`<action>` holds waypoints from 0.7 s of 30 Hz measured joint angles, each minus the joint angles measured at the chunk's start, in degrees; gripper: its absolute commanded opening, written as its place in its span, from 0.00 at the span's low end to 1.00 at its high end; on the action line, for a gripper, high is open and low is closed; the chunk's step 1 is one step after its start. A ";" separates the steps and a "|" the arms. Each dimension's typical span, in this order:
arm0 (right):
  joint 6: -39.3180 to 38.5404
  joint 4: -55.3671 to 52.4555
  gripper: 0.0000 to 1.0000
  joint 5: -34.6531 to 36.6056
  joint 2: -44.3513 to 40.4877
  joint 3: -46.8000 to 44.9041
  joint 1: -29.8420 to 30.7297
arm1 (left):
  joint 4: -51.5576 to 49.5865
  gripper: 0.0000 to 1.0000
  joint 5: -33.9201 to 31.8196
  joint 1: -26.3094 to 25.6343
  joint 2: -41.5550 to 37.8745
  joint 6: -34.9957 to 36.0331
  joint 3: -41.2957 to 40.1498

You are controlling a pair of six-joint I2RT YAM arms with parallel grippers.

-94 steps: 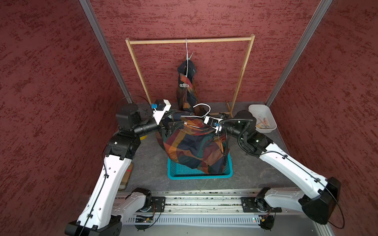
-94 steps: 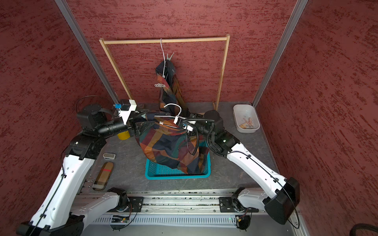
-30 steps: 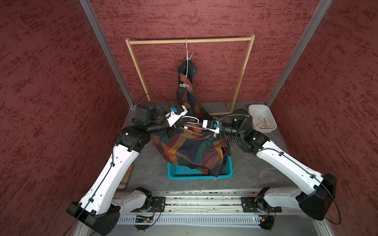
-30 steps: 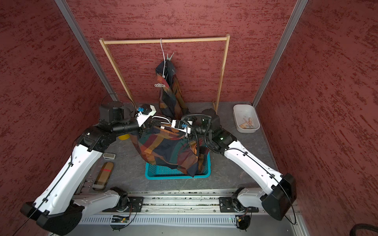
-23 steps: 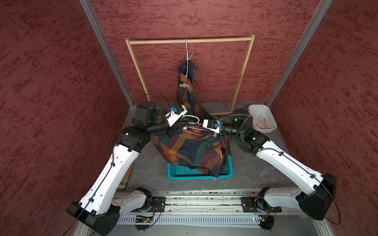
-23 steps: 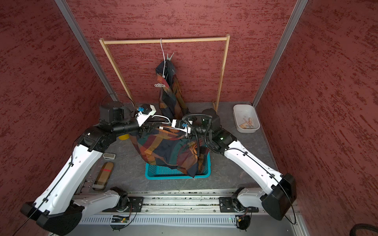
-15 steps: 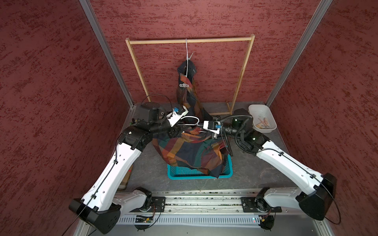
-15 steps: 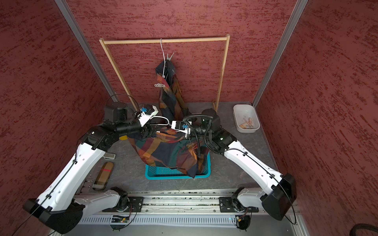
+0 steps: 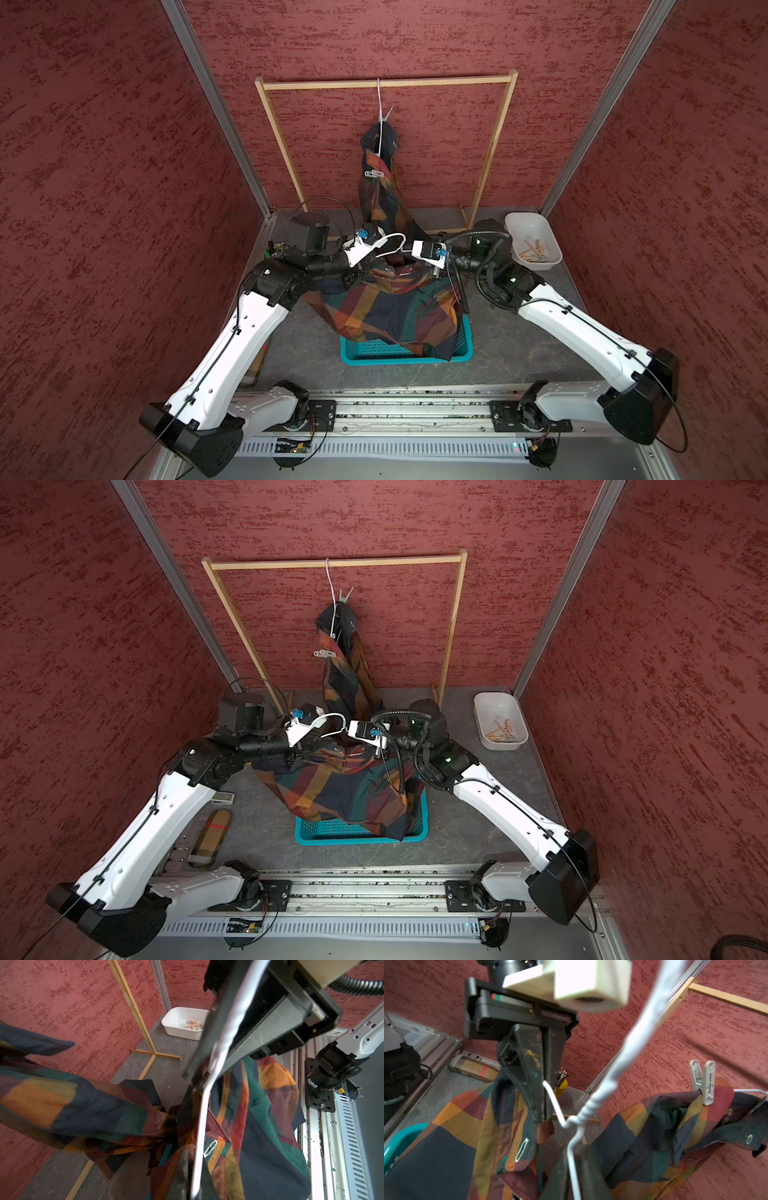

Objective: Remove the clothespins securing long-sleeve shirts to the hanger
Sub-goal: Remove the clamp from the hanger.

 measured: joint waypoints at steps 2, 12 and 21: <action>1.42 0.44 0.61 -0.33 -0.31 0.00 0.00 | 2.43 0.00 -1.31 0.44 -1.01 -0.09 -2.29; 11.76 9.73 0.76 -6.75 -11.96 -7.52 -11.58 | 8.37 0.00 0.42 5.92 -2.34 0.37 -4.28; 25.07 25.42 0.76 -24.41 -13.49 -16.98 -29.09 | 10.45 0.00 12.00 13.94 -3.26 3.37 -4.33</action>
